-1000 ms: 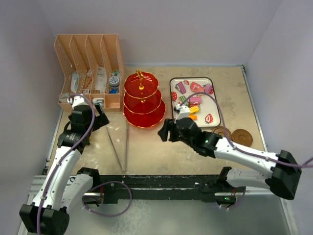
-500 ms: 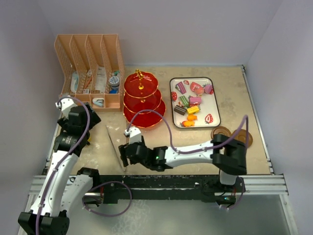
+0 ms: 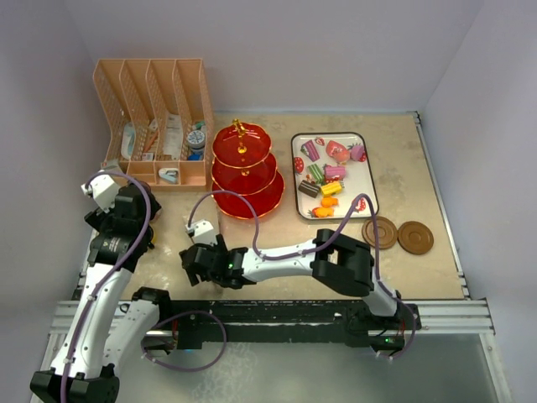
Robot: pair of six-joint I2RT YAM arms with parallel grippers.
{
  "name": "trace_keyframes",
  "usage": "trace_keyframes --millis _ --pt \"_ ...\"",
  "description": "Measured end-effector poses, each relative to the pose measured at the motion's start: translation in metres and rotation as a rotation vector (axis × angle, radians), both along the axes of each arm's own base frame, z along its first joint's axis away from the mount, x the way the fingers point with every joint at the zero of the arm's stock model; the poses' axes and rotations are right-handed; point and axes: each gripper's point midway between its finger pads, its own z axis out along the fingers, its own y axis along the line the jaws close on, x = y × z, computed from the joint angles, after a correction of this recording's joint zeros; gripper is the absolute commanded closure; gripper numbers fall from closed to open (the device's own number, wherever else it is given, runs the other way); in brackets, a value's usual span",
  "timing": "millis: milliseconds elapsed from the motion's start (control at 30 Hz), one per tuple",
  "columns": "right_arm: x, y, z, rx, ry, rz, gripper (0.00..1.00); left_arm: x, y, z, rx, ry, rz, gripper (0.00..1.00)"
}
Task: Serve the afternoon tea
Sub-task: Pick up the clamp from the center of the board.
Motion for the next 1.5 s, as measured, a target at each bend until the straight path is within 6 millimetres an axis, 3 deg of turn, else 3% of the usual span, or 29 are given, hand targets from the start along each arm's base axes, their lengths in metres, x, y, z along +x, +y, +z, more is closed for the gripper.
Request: trace_keyframes --millis 233,400,633,733,833,900,1000,1133,1200,1333,1500 --pt "-0.001 -0.014 -0.011 -0.075 0.008 -0.005 0.27 0.0 0.001 -0.001 0.001 0.005 0.007 0.06" --pt "-0.002 -0.032 -0.021 -0.149 0.015 -0.023 0.38 0.0 0.001 -0.002 0.002 0.009 0.007 0.06" --pt "-0.018 -0.09 -0.025 -0.202 0.038 0.011 0.4 0.0 0.001 -0.002 0.002 0.009 0.006 0.06" --pt "-0.028 -0.109 -0.023 -0.222 0.065 0.05 0.34 0.0 0.001 -0.002 0.002 0.009 0.006 0.06" --pt "-0.038 -0.121 -0.01 -0.219 0.082 0.111 0.25 0.0 0.0 -0.002 0.001 0.01 0.005 0.06" --pt "-0.04 -0.121 0.011 -0.19 0.069 0.153 0.19 0.0 0.0 -0.002 0.0 0.009 0.004 0.06" --pt "-0.037 -0.114 0.05 -0.123 0.029 0.204 0.13 0.0 0.0 -0.002 -0.003 0.008 0.001 0.06" --pt "-0.02 -0.102 0.079 -0.072 0.002 0.24 0.11 0.0 -0.001 -0.002 -0.005 0.008 -0.003 0.06" --pt "-0.005 -0.101 0.076 -0.09 0.015 0.241 0.1 0.001 -0.001 -0.002 -0.006 0.008 -0.005 0.06" --pt "0.015 -0.107 0.045 -0.193 0.059 0.239 0.1 0.001 -0.002 -0.002 -0.007 0.008 -0.006 0.06" --pt "0.009 -0.108 0.005 -0.308 0.13 0.315 0.11 0.0 -0.002 -0.001 -0.008 0.001 -0.006 0.06"
